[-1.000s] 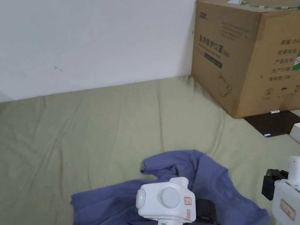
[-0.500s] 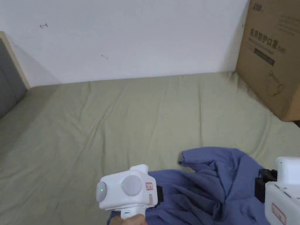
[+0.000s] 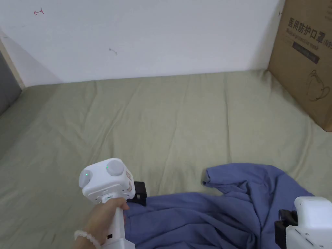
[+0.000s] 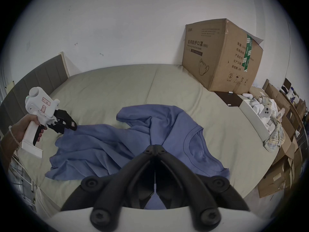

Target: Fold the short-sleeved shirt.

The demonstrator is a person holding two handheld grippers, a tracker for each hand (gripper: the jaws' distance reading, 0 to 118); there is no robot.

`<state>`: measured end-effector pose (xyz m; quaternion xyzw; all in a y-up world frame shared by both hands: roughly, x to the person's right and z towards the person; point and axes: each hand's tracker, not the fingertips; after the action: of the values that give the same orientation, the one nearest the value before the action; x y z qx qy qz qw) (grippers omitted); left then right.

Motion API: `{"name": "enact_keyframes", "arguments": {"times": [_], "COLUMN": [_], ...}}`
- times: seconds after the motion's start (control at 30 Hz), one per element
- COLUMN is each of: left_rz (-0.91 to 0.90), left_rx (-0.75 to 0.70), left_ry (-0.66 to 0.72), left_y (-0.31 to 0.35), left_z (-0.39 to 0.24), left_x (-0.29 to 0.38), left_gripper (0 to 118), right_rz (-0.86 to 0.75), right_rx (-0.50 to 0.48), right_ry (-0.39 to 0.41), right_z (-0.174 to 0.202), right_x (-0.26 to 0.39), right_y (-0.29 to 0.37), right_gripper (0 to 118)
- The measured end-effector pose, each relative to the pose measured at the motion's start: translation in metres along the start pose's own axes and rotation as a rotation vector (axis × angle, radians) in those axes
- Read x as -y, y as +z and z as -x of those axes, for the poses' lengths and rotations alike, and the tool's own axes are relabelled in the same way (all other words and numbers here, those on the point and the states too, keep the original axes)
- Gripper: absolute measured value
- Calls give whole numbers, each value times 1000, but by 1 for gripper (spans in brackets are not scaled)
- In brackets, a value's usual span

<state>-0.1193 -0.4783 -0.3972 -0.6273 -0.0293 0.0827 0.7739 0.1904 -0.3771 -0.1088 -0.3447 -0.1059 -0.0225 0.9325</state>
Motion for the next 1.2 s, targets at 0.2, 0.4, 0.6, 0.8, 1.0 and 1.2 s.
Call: {"name": "enact_keyframes", "arguments": {"times": [0.2, 0.4, 0.6, 0.8, 1.0, 1.2], "left_rz": [-98, -131, -240, -321, -336, -342], "left_rx": [-42, 16, 77, 100, 102, 96], "left_ry": [-29, -37, -118, -177, -201, -200], "left_y": [37, 40, 80, 111, 113, 111], "left_z": [-11, 3, 0, 7, 29, 5], "left_x": [40, 17, 26, 38, 27, 31], "left_gripper": [11, 9, 9, 9, 9, 9], "right_rz": [27, 32, 47, 327, 512, 528], "right_rx": [0, -14, -157, -147, -54, -132], "right_ry": [1, 37, -24, 271, 288, 154], "right_z": [-3, -14, -52, -70, -84, -98], "right_x": [3, -7, -65, -127, -124, -125], "right_y": [-5, -12, -61, -205, -300, -315], "right_gripper": [0, 0, 12, 101, 101, 87]}}
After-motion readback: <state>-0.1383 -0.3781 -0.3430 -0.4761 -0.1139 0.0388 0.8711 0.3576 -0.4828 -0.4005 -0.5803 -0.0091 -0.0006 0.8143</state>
